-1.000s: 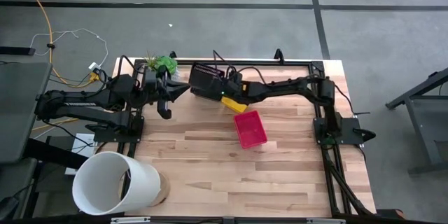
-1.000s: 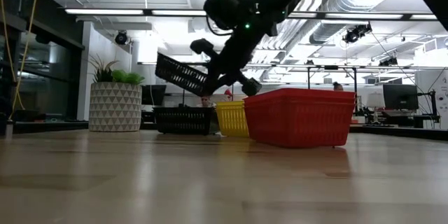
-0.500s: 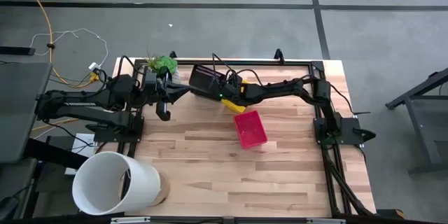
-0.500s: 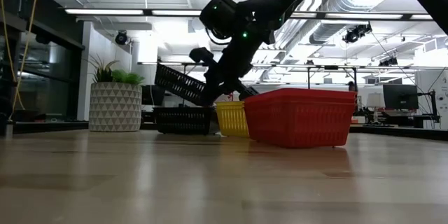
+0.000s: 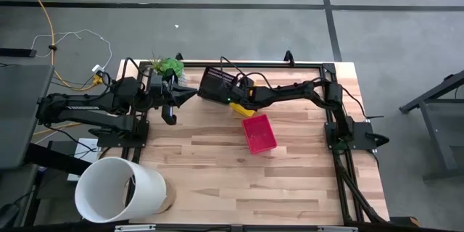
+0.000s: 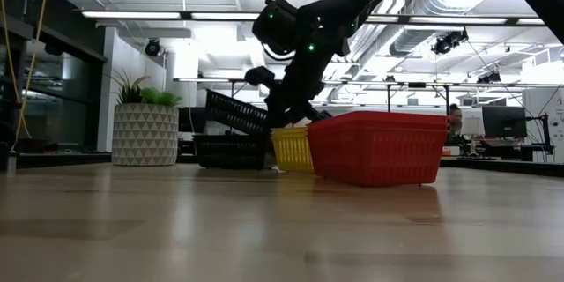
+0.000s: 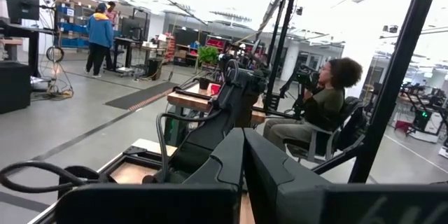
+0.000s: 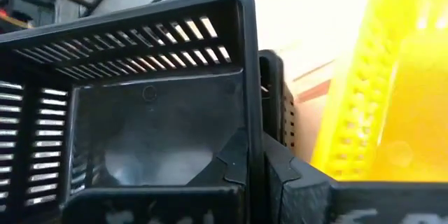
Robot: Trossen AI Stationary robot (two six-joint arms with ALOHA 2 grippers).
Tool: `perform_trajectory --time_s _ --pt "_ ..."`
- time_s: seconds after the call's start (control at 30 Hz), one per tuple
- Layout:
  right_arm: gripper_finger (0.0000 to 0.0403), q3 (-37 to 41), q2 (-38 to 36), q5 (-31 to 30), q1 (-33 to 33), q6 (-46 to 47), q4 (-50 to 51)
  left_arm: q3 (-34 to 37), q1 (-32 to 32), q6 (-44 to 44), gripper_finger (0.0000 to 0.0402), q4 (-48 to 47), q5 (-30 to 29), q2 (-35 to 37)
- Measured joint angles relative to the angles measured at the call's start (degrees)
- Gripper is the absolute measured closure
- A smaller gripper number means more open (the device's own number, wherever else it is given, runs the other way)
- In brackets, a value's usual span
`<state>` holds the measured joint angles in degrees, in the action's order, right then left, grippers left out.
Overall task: Stack baskets by color
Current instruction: Stack the black bin on the black bin
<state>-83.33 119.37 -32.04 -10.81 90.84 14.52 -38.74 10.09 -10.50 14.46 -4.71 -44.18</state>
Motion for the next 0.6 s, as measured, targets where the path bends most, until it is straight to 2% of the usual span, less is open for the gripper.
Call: perform_trajectory --time_s 0.27,0.47,0.6 --pt "0.0403 0.0 0.0 -3.1 -0.1 7.7 0.2 0.0 0.0 0.0 0.0401 0.0 0.0 0.0" --pt "0.0403 0.0 0.0 -3.6 -0.1 7.9 0.0 0.0 0.0 0.2 0.0401 0.0 -0.2 0.0" --pt "0.0403 0.0 0.0 -2.6 -0.1 3.0 -0.9 0.0 0.0 0.2 0.0401 0.0 -0.7 0.0"
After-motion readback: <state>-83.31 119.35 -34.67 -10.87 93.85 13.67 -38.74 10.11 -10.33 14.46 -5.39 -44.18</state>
